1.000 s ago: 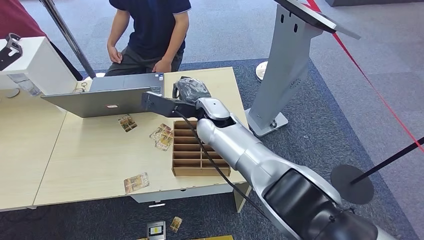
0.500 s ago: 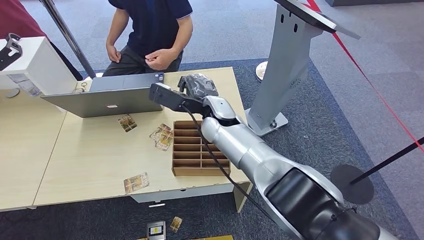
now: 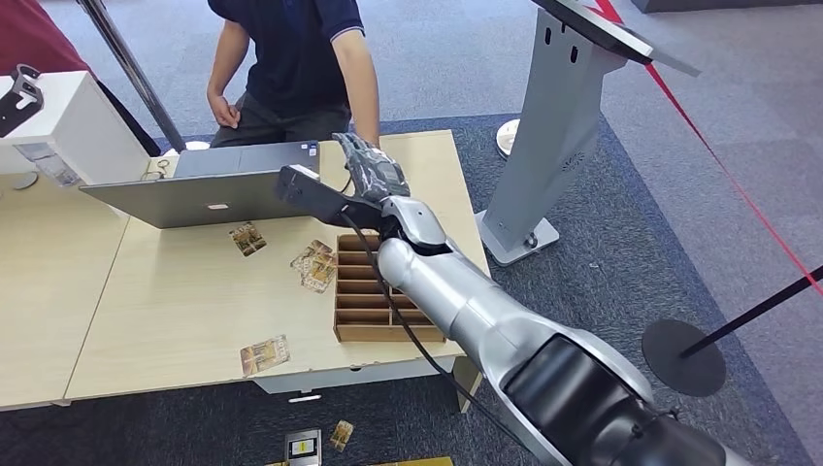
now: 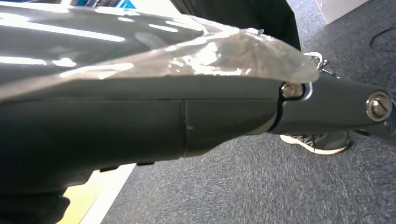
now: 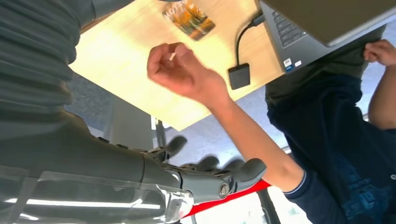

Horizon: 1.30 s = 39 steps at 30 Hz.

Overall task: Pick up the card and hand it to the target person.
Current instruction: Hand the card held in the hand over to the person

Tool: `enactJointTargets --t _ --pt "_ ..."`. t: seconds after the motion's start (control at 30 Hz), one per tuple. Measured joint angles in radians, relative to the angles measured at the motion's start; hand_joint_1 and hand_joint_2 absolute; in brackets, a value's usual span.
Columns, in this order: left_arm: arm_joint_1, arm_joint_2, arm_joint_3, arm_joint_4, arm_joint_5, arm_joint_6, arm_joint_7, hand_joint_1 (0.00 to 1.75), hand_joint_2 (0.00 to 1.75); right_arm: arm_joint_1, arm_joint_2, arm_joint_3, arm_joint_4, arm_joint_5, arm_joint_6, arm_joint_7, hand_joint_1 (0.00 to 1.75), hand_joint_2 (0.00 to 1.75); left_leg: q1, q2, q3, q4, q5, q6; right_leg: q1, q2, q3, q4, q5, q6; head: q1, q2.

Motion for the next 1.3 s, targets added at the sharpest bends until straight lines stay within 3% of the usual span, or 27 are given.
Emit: enactJointTargets --t 0.33,0.53,0.83,1.0,1.3 --pt "0.001 0.0 0.0 0.0 0.0 0.0 -0.007 0.0 0.0 0.021 0.005 -0.003 0.012 -0.02 -0.013 -0.022 0.0 1.75 0.0 0.0 0.0 0.0 0.0 0.0 0.0 0.0 0.0 0.0 0.0 0.0 0.0 0.0" --pt "0.002 0.0 0.0 0.0 0.008 0.003 -0.001 0.0 0.0 0.04 0.005 -0.011 -0.007 -0.063 -0.097 -0.097 0.0 1.75 0.0 0.0 0.0 0.0 0.0 0.0 0.0 0.0 0.0 0.0 0.0 0.0 0.0 0.0" --pt "0.022 0.0 0.011 0.004 0.019 0.013 0.001 0.0 0.0 0.145 -0.007 -0.013 -0.205 -0.145 -0.175 -0.127 0.0 1.75 0.0 0.0 0.0 0.0 0.0 0.0 0.0 0.0 0.0 0.0 0.0 0.0 0.0 0.0" --pt "0.041 0.0 0.046 0.008 -0.027 0.013 0.0 0.0 0.0 0.263 -0.06 -0.014 -0.402 -0.158 -0.184 -0.086 0.0 1.75 0.0 0.0 0.0 0.0 0.0 0.0 0.0 0.0 -0.001 -0.001 0.0 0.0 0.0 0.0" --pt "0.054 0.002 0.091 0.009 -0.065 0.013 -0.014 0.0 0.0 0.522 -0.21 -0.047 -0.771 -0.128 -0.212 -0.007 0.0 1.75 0.0 0.0 0.0 0.0 -0.001 0.001 0.0 0.0 0.0 -0.002 0.0 0.0 0.0 0.0"
